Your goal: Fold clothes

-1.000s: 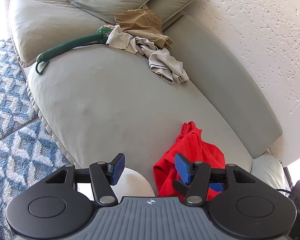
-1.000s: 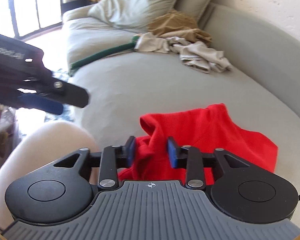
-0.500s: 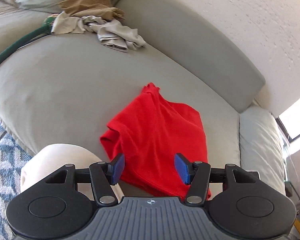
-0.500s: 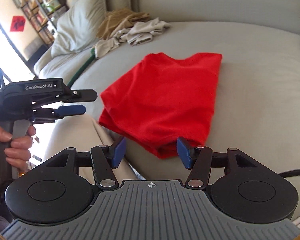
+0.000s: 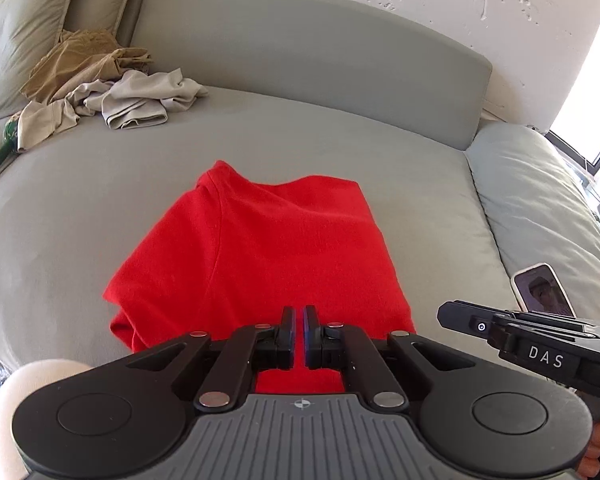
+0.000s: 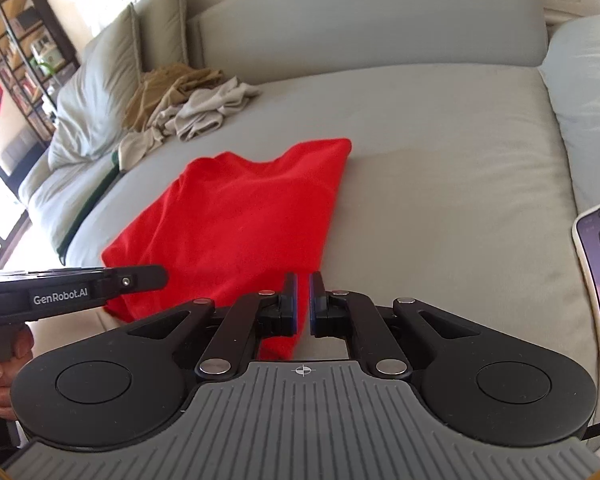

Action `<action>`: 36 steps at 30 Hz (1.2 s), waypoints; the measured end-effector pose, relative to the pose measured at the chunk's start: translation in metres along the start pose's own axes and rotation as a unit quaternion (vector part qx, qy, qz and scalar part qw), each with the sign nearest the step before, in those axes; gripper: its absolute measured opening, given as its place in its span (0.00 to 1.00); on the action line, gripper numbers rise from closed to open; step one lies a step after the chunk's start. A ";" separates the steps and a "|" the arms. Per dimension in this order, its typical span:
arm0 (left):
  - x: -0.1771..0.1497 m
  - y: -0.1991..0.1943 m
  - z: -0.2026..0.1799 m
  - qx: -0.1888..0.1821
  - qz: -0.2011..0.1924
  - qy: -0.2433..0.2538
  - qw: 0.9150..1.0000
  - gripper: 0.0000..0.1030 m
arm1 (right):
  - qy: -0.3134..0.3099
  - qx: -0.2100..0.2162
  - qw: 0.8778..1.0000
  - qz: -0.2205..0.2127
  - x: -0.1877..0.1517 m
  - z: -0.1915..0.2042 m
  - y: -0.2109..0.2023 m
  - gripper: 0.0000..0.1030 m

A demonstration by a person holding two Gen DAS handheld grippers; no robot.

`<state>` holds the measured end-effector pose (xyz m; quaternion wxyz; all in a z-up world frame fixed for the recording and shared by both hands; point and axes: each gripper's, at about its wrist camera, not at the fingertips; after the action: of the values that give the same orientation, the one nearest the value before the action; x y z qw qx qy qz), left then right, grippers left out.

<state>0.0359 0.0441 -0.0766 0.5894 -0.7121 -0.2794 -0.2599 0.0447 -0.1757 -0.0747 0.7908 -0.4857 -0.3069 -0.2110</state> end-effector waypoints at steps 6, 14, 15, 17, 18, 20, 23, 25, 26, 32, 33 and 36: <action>0.001 0.028 0.014 0.089 0.046 -0.008 0.995 0.03 | -0.074 0.008 0.996 0.041 0.002 0.027 0.039 0.09; -0.006 0.013 0.050 0.061 0.083 -0.059 0.993 0.07 | -0.099 0.005 0.991 0.093 -0.022 0.024 0.019 0.10; 0.000 0.008 0.050 0.048 0.078 -0.062 0.994 0.07 | -0.091 0.010 0.991 0.098 -0.018 0.020 0.012 0.17; 0.013 -0.004 0.047 0.022 0.062 -0.068 0.995 0.08 | -0.063 0.022 0.994 0.084 -0.006 0.008 -0.002 0.25; 0.023 -0.004 0.044 0.011 0.049 -0.070 0.996 0.09 | -0.052 0.027 0.996 0.068 0.001 0.002 -0.006 0.27; 0.044 -0.004 0.039 -0.010 0.023 -0.072 0.997 0.11 | -0.033 0.027 0.998 0.037 0.018 -0.009 -0.009 0.29; 0.069 0.018 0.024 -0.033 -0.001 -0.049 0.998 0.11 | 0.006 0.039 0.999 0.015 0.042 -0.024 0.016 0.22; 0.072 0.051 0.024 -0.026 0.015 -0.030 0.999 0.11 | 0.033 0.051 0.998 0.011 0.056 -0.032 0.038 0.17; 0.074 0.067 0.024 -0.022 0.023 -0.021 0.999 0.10 | 0.046 0.057 0.997 0.009 0.063 -0.036 0.050 0.17; 0.077 0.125 0.056 0.031 0.018 -0.056 0.998 0.06 | 0.031 0.104 0.994 0.030 0.082 -0.030 0.130 0.17; 0.076 0.130 0.064 0.047 0.019 -0.077 0.996 0.07 | 0.022 0.115 0.992 0.041 0.084 -0.027 0.144 0.17; 0.069 0.134 0.076 0.062 0.019 -0.123 0.990 0.10 | 0.028 0.109 0.991 0.074 0.083 -0.031 0.186 0.10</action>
<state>0.1823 0.1055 -0.1342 0.5981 -0.7061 -0.3519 -0.1412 0.2315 -0.1245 -0.1467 0.8607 -0.4119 -0.2691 -0.1307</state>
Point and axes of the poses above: each gripper's, at about its wrist camera, not at the fingertips, and y roughly the way its jaws point, z to its left, x to its top, and after that the axes turned 4 degrees about -z, right-handed
